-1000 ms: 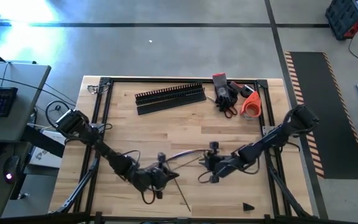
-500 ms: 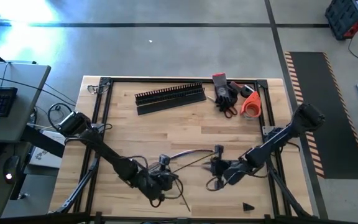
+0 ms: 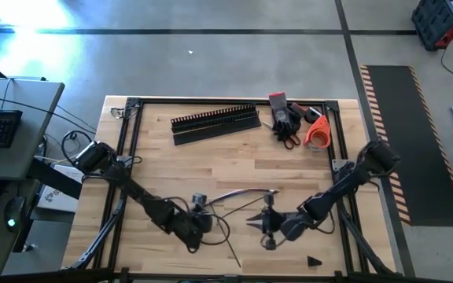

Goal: Ziptie cables
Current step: Wrap the black zip tie around the colored cable bundle

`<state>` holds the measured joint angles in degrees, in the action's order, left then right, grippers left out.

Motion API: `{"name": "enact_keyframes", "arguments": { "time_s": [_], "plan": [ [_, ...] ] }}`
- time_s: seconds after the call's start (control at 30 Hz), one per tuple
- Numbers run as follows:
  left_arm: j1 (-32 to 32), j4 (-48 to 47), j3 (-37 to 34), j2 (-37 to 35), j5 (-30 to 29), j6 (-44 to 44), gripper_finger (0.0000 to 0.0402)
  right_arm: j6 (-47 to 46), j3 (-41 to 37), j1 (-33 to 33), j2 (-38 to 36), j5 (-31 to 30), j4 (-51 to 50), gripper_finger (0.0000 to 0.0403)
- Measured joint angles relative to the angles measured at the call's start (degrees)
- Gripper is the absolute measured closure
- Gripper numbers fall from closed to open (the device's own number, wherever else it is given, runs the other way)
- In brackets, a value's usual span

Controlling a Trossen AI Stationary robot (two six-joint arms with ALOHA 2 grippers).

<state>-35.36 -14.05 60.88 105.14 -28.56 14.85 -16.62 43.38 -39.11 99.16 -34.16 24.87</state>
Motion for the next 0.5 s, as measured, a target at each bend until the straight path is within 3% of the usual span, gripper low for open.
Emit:
{"name": "enact_keyframes", "arguments": {
  "time_s": [0.2, 0.27, 0.33, 0.5],
  "plan": [
    [2.9, 26.5, -1.8, 6.0, 6.8, -3.0, 0.0380, 0.1, 0.1, -4.5, -2.8, -4.9, 0.0, 0.0364],
    [3.8, 30.1, -0.8, 7.7, 9.3, -5.9, 0.0384, -0.3, 0.1, -6.0, -3.3, -6.5, 0.0, 0.0363],
    [4.3, 25.4, 0.9, 7.7, 9.4, -8.5, 0.0389, -1.1, 0.1, -7.0, -3.4, -8.2, -0.1, 0.0363],
    [2.9, 2.0, 5.8, 2.2, 5.6, -11.5, 0.0401, -3.9, 0.1, -7.9, -2.7, -8.9, -0.4, 0.0363]
  ]
}}
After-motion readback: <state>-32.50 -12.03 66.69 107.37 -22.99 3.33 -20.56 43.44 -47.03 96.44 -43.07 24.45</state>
